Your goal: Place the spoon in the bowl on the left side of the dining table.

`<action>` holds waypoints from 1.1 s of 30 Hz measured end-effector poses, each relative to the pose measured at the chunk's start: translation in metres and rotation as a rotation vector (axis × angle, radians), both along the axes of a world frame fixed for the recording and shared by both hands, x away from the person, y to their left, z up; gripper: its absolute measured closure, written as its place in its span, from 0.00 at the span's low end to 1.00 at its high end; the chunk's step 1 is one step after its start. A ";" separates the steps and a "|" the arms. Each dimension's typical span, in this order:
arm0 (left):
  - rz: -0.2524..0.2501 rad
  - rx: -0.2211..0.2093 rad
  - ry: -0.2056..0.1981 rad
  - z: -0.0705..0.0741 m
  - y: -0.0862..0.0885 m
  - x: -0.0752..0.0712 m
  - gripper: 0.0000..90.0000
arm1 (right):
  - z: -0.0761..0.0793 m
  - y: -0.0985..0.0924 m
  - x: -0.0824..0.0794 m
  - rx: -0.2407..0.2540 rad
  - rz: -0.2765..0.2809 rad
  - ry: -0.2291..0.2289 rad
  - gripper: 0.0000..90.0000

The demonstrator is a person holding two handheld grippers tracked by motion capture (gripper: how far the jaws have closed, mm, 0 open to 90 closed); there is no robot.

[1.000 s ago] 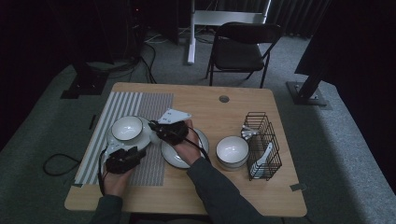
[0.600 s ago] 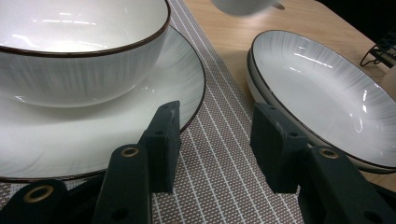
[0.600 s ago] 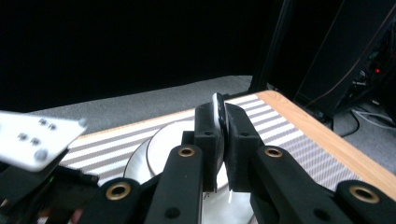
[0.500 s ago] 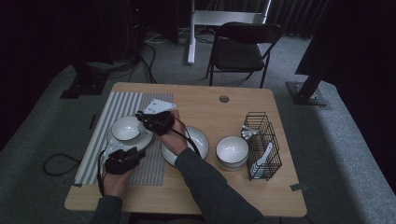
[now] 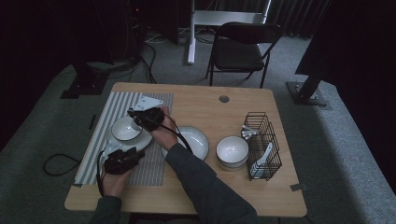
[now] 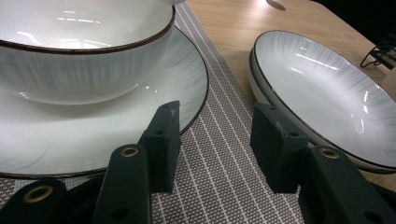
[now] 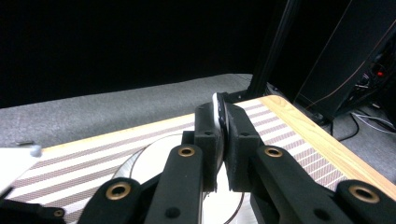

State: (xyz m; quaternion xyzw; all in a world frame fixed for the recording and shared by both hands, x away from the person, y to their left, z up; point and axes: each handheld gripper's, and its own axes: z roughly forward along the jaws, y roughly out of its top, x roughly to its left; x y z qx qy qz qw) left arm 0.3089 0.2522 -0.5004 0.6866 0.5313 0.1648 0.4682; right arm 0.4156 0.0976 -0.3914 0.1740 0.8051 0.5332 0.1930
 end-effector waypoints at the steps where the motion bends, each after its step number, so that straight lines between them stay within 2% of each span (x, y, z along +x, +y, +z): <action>1: 0.000 0.001 0.000 0.000 0.000 0.000 0.60 | -0.001 0.001 0.001 -0.002 -0.002 -0.001 0.94; 6: 0.001 -0.001 0.001 0.000 0.001 0.000 0.60 | -0.008 0.007 0.005 -0.002 -0.004 0.008 0.94; 16: 0.006 -0.005 0.000 0.000 0.002 0.000 0.60 | -0.033 0.006 0.005 -0.076 0.019 0.049 0.93; 23: 0.007 -0.004 0.004 -0.001 0.002 0.000 0.60 | -0.043 -0.007 -0.001 -0.114 0.023 0.071 0.90; 33: 0.005 -0.001 0.009 -0.002 0.000 0.000 0.59 | -0.053 -0.023 -0.009 -0.154 0.030 0.079 0.83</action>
